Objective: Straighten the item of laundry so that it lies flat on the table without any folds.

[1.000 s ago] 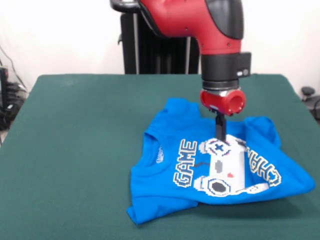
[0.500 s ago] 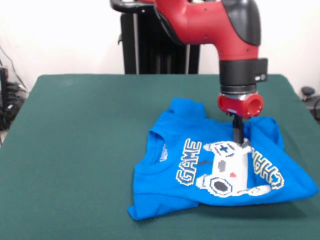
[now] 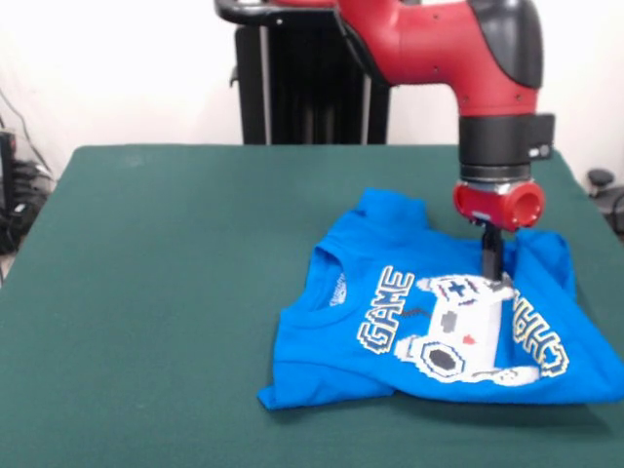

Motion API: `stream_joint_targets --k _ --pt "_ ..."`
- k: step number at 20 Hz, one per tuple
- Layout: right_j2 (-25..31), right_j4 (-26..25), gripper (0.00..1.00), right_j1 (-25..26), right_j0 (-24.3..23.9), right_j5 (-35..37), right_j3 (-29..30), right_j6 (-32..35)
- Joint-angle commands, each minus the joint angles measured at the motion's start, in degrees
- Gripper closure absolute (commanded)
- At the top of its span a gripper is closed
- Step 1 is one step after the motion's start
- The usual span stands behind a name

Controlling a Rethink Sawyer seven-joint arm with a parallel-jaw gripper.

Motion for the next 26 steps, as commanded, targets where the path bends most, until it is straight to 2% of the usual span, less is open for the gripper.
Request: stream_joint_targets --k 1,10,15,19,23,26 --pt "6.9 6.87 1.0 -2.5 4.38 2.96 0.36 17.23" --pt "4.45 9.78 1.0 -7.48 5.66 6.36 1.99 15.15" --pt "1.95 9.3 1.0 -6.95 5.25 6.74 2.01 12.6" --pt "2.18 9.11 1.0 -8.1 4.7 7.14 2.36 12.74" --pt "2.36 12.3 1.0 -8.73 6.88 6.95 1.63 13.81" --pt "1.36 16.61 1.0 -8.84 10.48 6.14 0.86 13.41"
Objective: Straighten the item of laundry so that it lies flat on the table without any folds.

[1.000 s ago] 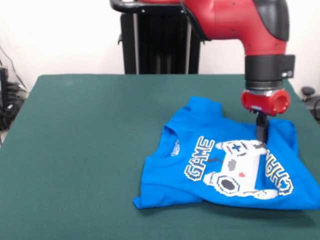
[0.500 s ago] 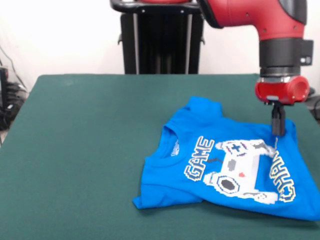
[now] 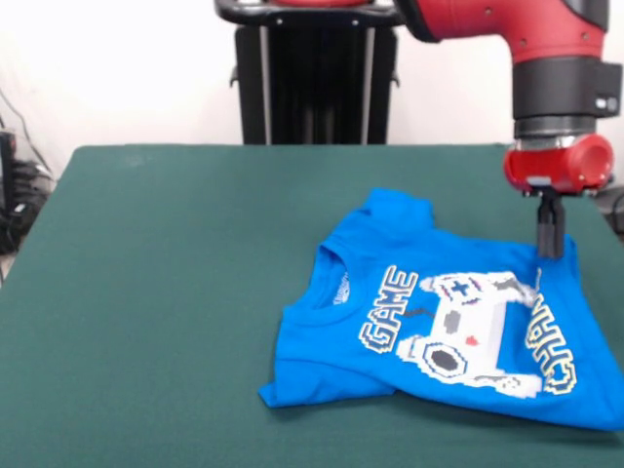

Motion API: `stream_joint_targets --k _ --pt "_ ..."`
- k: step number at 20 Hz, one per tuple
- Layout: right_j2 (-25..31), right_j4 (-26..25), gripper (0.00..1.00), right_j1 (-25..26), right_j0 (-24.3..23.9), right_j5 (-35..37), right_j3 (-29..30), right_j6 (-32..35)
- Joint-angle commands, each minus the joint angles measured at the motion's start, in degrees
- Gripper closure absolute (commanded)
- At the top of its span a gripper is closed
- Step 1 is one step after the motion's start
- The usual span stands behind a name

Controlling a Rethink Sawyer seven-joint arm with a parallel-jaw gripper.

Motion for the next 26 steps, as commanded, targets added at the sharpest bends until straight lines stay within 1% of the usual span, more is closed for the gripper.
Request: stream_joint_targets --k 1,2,5,8,9,13,16,17,18,21,26 --pt "0.26 9.39 1.0 0.38 5.82 6.52 0.86 12.0" --pt "-0.82 10.1 1.0 0.07 6.3 6.94 1.02 10.58" --pt "-5.29 9.17 1.0 -1.76 5.62 9.25 2.75 5.21" --pt "-9.69 6.68 1.0 -2.76 4.81 11.53 4.03 0.96" --pt "-10.23 5.39 1.0 -2.89 4.1 11.93 4.51 0.6" --pt "-16.36 5.68 1.0 -4.08 7.08 16.06 4.97 -2.9" --pt "-19.44 4.32 1.0 -4.68 8.53 18.39 4.83 -2.54" --pt "-19.64 3.14 1.0 -4.86 7.65 18.52 4.91 -2.49" --pt "-20.46 2.15 1.0 -4.64 7.86 18.91 4.44 -2.08" --pt "-19.84 -1.59 1.0 -4.05 5.11 18.37 3.95 -1.35" --pt "-19.3 -6.76 1.0 -2.16 3.12 16.56 2.4 0.08"
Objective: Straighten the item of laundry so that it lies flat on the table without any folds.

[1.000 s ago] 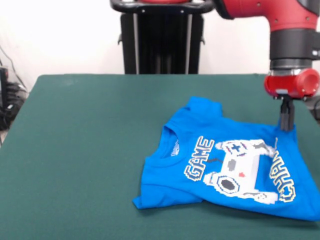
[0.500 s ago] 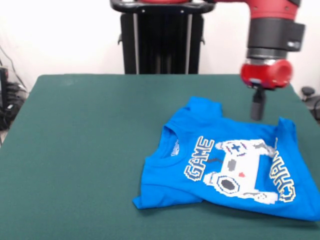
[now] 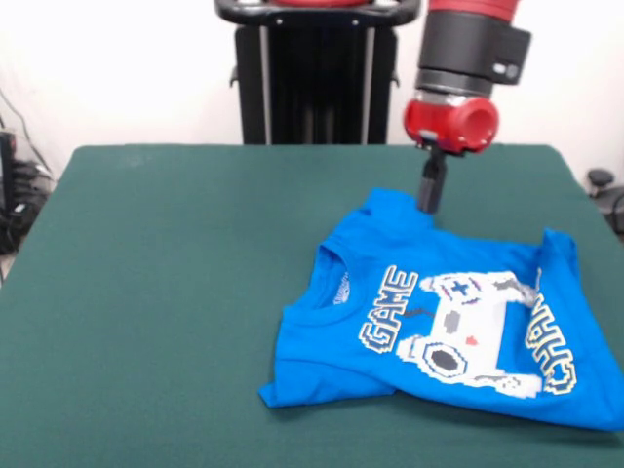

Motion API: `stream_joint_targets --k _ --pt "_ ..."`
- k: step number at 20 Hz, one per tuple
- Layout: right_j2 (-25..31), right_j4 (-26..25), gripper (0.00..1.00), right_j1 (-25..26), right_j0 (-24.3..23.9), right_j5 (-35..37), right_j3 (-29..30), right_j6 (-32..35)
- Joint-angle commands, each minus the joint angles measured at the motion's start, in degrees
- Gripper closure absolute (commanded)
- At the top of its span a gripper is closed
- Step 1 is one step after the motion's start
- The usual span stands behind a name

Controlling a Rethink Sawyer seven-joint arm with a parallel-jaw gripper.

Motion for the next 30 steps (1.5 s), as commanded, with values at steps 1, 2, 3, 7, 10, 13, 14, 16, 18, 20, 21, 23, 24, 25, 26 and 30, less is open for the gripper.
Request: stream_joint_targets --k 1,2,3,7,10,13,14,16,18,20,21,23,24,25,26,30 --pt "-1.0 -7.09 0.0 3.41 -1.77 4.23 0.18 0.71" --pt "-0.53 -8.21 0.0 3.54 -2.33 3.95 0.02 0.37" --pt "-0.07 -9.33 0.0 3.67 -2.89 3.66 -0.14 0.03" --pt "0.22 -11.99 0.0 5.57 -3.98 2.07 -1.91 0.52" --pt "-0.74 -12.54 0.0 7.89 -4.33 1.23 -3.76 1.0" --pt "-1.71 -13.54 0.0 9.11 -4.83 0.87 -4.4 1.1" --pt "-1.52 -14.23 0.0 9.06 -5.52 0.64 -4.15 1.4" --pt "-1.23 -15.27 0.0 9.25 -6.51 -0.16 -3.87 2.15" --pt "-1.25 -15.92 0.0 9.24 -7.08 -0.24 -3.99 2.62" --pt "-1.61 -15.8 0.0 9.66 -6.9 -0.24 -4.72 2.82" --pt "-1.89 -15.63 0.0 9.8 -6.64 -0.12 -5.15 2.86" --pt "-3.18 -14.81 0.0 10.23 -5.55 0.15 -5.98 2.59" --pt "-3.27 -14.98 0.0 10.32 -5.71 0.08 -6.21 2.6" --pt "-3.44 -14.97 0.0 10.35 -5.67 0.07 -6.35 2.6" --pt "-3.61 -14.95 0.0 10.39 -5.63 0.05 -6.5 2.6" --pt "-2.91 -15.43 0.0 9.85 -6.38 0.32 -6.65 3.39"
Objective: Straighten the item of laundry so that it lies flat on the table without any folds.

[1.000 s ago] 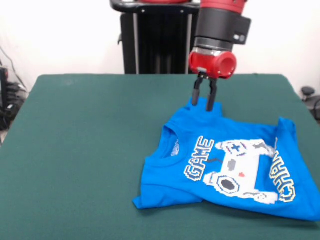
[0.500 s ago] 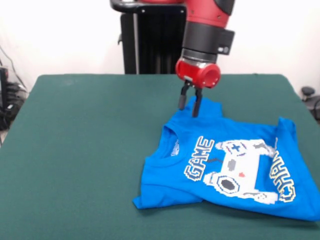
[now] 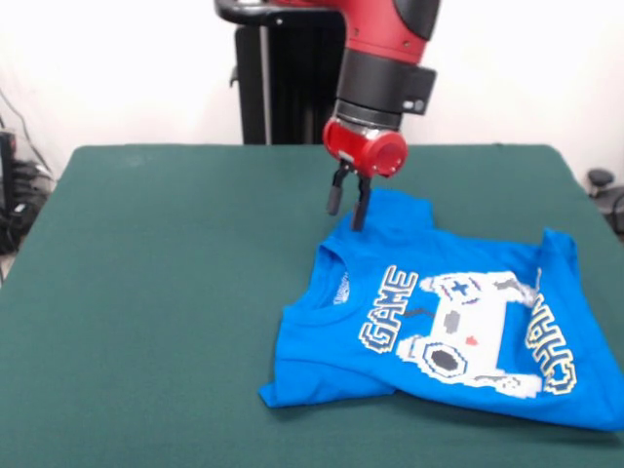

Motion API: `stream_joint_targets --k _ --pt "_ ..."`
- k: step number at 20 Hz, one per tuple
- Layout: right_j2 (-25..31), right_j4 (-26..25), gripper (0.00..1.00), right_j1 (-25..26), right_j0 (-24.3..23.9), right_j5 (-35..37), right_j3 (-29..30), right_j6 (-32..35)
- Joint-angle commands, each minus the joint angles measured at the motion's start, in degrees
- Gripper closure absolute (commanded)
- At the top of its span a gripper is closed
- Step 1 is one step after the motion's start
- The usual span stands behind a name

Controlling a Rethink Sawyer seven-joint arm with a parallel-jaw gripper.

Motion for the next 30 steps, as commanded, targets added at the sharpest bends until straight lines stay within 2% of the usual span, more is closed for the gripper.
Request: stream_joint_targets --k 1,11,26,27,30 --pt "1.53 -0.87 0.0 2.73 0.02 0.09 -5.83 3.51" --pt "5.92 -3.16 0.0 7.9 -2.39 -2.39 -9.18 5.35" --pt "4.99 -3.33 0.0 9.8 -0.98 -1.12 -10.81 4.96" --pt "5.04 -3.56 1.0 9.69 -1.11 -0.64 -10.73 4.87" --pt "5.98 -4.04 1.0 8.73 -2.17 0.28 -9.44 5.48"
